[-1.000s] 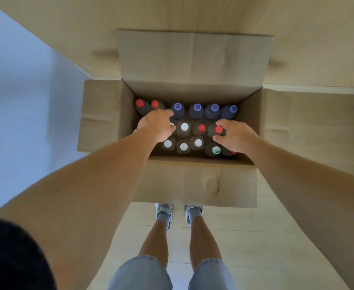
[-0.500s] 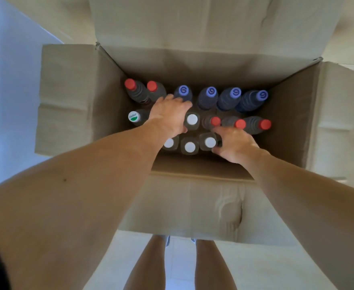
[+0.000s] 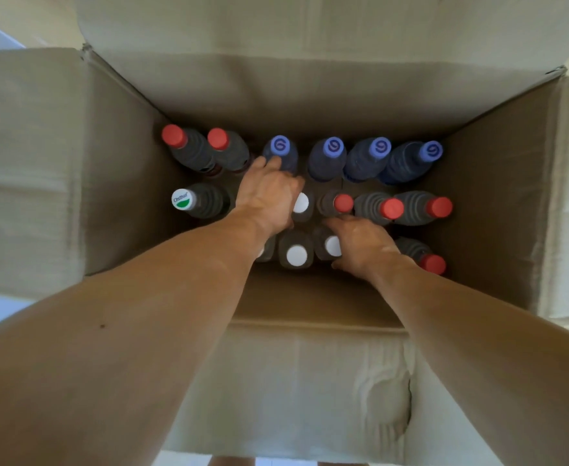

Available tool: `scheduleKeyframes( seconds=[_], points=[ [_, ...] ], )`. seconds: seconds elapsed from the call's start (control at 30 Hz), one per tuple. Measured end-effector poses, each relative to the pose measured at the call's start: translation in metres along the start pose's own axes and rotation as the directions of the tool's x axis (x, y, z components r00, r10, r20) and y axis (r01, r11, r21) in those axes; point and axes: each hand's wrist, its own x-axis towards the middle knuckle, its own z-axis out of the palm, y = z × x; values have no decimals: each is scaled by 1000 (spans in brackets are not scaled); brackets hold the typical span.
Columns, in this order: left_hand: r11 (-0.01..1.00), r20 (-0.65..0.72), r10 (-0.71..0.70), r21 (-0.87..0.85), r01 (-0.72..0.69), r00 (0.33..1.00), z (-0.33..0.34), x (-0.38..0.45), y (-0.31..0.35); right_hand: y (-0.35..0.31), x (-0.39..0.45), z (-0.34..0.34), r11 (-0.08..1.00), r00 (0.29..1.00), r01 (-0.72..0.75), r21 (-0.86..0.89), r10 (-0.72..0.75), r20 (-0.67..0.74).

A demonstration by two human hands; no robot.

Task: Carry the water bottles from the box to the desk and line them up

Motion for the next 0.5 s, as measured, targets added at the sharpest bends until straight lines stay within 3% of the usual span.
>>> scheduleKeyframes(
  seconds=[0.2, 0.33, 0.43, 0.5],
  points=[
    [999, -70, -25, -36, 23, 997, 10, 5, 0, -1, 13, 5, 1000, 998, 3, -11, -4, -58],
    [990, -86, -46, -137, 34, 995, 3, 1, -1, 0, 7, 2, 997, 996, 17, 70, -10, -93],
    [949, -65, -49, -313, 26, 997, -14, -10, -3, 6, -10, -9, 982, 992, 42, 186, -19, -124],
    [864, -39, -78, -500, 48, 996, -31, -21, -7, 12, -25, -24, 952, 989, 34, 305, 12, -148]
  ],
)
